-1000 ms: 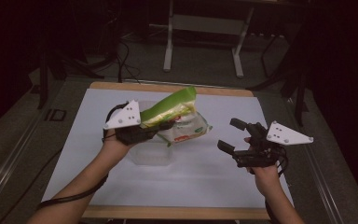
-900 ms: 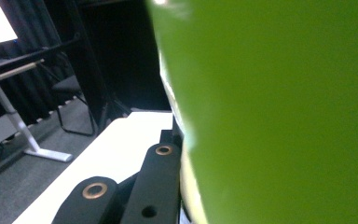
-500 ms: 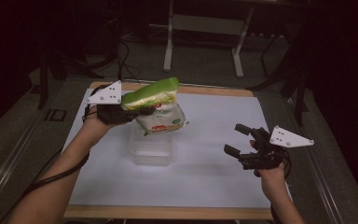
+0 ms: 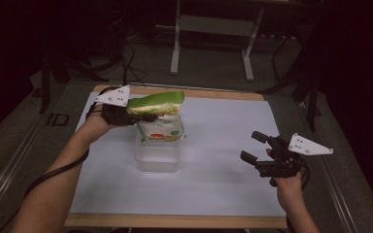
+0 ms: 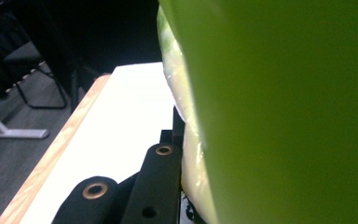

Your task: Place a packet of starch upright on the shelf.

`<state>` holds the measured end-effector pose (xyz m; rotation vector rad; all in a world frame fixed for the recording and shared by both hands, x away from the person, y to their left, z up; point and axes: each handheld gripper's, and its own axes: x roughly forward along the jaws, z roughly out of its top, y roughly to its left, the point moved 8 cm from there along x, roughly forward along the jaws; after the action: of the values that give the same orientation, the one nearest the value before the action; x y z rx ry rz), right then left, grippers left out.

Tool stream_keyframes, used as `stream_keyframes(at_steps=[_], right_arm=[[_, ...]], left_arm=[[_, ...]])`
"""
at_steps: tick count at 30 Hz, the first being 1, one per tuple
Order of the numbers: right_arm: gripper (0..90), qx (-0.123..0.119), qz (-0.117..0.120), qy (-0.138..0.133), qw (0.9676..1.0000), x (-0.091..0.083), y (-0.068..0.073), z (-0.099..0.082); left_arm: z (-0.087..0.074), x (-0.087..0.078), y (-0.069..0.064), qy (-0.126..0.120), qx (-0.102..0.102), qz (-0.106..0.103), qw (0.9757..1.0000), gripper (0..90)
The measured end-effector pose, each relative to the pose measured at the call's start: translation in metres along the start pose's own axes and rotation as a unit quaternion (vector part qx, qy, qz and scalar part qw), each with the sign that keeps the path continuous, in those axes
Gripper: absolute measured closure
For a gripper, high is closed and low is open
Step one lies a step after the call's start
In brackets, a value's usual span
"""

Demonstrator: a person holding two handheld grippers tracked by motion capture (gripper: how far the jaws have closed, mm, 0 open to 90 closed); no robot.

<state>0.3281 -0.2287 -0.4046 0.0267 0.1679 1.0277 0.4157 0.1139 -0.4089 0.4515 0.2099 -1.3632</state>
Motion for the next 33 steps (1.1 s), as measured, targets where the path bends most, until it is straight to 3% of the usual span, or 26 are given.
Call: stream_keyframes(at_steps=[6,14,21,27,33], right_arm=[[14.1,0.005,0.002,0.009,0.9999,-0.002,-0.002,-0.009],[14.1,0.006,0.003,0.014,0.9999,-0.002,-0.003,-0.014],[14.1,0.009,0.006,0.016,0.9998,-0.002,-0.003,-0.018],[14.1,0.009,0.01,0.014,0.9998,-0.001,-0.002,-0.019],[14.1,0.011,0.014,0.016,0.9997,0.0,-0.002,-0.021]], left_arm=[[-0.017,0.003,0.005,0.012,-0.016,0.003,0.9998,83.5],[-0.027,0.017,0.003,0.045,-0.008,-0.018,0.9988,83.5],[-0.033,0.018,0.002,0.047,-0.004,-0.018,0.9987,83.6],[-0.043,0.019,0.004,0.037,-0.025,-0.016,0.9988,83.6],[-0.05,0.028,0.003,0.054,-0.029,-0.02,0.9979,83.6]])
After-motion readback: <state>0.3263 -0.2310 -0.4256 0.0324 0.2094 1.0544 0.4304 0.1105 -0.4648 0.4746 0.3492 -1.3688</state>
